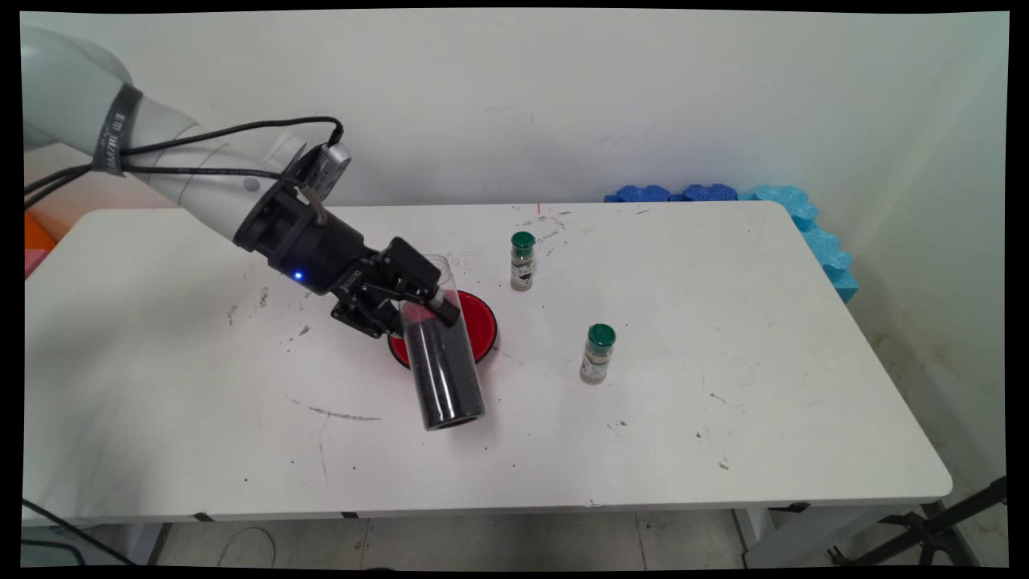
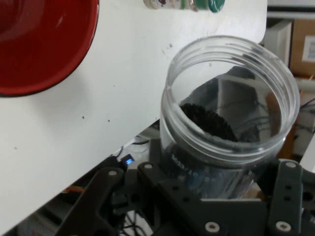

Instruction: Pour the black seasoning powder in the red bowl

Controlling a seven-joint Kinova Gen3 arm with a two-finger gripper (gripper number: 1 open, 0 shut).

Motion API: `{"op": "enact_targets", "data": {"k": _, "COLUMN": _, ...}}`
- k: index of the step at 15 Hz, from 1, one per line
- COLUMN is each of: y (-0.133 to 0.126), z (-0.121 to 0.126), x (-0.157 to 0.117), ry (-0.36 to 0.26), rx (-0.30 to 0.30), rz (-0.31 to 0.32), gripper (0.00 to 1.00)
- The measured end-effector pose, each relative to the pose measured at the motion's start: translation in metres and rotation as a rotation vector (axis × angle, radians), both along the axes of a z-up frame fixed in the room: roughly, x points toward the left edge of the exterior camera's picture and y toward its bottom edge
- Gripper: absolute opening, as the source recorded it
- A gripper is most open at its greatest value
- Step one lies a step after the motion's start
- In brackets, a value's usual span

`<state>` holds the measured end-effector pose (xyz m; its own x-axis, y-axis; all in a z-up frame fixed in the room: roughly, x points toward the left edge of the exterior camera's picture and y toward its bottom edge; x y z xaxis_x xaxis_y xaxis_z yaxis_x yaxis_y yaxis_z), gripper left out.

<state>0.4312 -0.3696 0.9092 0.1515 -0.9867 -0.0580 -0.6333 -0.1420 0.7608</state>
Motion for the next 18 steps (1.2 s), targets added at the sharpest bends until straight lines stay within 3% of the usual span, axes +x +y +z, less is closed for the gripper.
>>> {"op": "enact_targets", "data": {"k": 18, "y": -0.012, "z": -0.016, "x": -0.008, "ry": 0.165, "rx": 0.375, "rz": 0.367, "gripper": 0.00}}
